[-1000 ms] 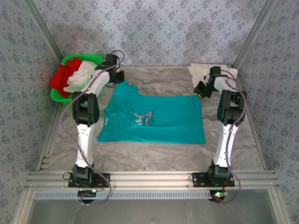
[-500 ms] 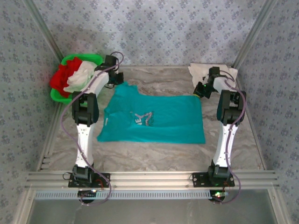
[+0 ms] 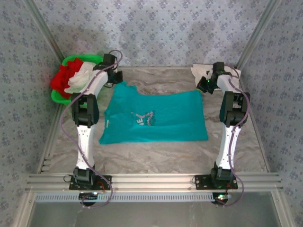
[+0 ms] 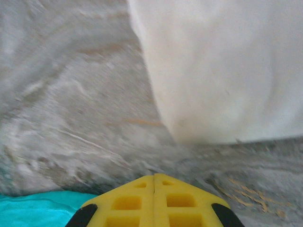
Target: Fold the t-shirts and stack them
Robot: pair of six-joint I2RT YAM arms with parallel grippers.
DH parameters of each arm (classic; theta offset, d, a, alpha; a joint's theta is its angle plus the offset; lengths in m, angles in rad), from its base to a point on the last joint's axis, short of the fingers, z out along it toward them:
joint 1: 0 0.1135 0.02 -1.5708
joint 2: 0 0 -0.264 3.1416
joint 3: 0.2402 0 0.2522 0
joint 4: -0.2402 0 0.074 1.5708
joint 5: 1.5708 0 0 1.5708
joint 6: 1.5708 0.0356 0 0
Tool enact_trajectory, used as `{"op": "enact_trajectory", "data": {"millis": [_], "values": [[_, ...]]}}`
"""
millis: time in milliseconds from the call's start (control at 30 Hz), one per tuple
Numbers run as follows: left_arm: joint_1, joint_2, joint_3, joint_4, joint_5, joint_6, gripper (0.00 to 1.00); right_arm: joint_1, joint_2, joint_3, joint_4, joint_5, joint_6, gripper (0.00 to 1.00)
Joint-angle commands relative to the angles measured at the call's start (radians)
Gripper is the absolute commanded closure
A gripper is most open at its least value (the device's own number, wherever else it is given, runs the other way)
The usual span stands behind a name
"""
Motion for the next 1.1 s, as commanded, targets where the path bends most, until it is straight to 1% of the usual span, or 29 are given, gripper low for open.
{"op": "enact_trajectory", "data": {"millis": [0, 100, 167, 233, 333, 433, 500, 600, 700, 767, 933, 1067], "values": [[0.005, 0.022, 0.116, -0.038, 0.007, 0.038, 1.0, 0.007, -0.014, 0.06, 0.036, -0.032, 0.029, 1.0], [0.003, 0.055, 0.2, -0.058, 0.013, 0.06, 1.0, 0.008, -0.015, 0.08, 0.04, -0.038, 0.042, 1.0], [0.004, 0.091, 0.288, -0.102, 0.014, 0.077, 1.0, 0.007, -0.016, 0.084, 0.05, -0.042, 0.047, 1.0], [0.005, 0.114, 0.341, -0.135, 0.015, 0.086, 1.0, 0.007, -0.016, 0.085, 0.054, -0.045, 0.044, 1.0], [0.002, 0.107, 0.338, -0.139, 0.019, 0.1, 1.0, 0.008, -0.028, 0.061, 0.072, -0.055, 0.038, 1.0], [-0.006, 0.047, 0.239, -0.093, 0.0, 0.115, 1.0, 0.006, -0.064, 0.014, 0.096, -0.065, 0.022, 1.0], [-0.011, -0.019, 0.119, -0.025, -0.005, 0.119, 1.0, 0.005, -0.087, -0.018, 0.11, -0.06, 0.018, 1.0], [-0.014, -0.129, -0.104, 0.107, -0.022, 0.123, 1.0, -0.003, -0.123, -0.075, 0.143, -0.056, 0.015, 1.0], [-0.012, -0.211, -0.28, 0.2, -0.038, 0.133, 1.0, -0.008, -0.155, -0.134, 0.171, -0.055, 0.01, 1.0], [-0.008, -0.239, -0.339, 0.224, -0.045, 0.139, 1.0, -0.012, -0.177, -0.165, 0.192, -0.058, 0.009, 1.0], [-0.003, -0.281, -0.392, 0.228, -0.06, 0.151, 1.0, -0.012, -0.243, -0.214, 0.217, -0.049, -0.027, 1.0], [0.0, -0.339, -0.447, 0.25, -0.08, 0.141, 1.0, -0.016, -0.292, -0.262, 0.199, 0.019, -0.042, 1.0]]}}
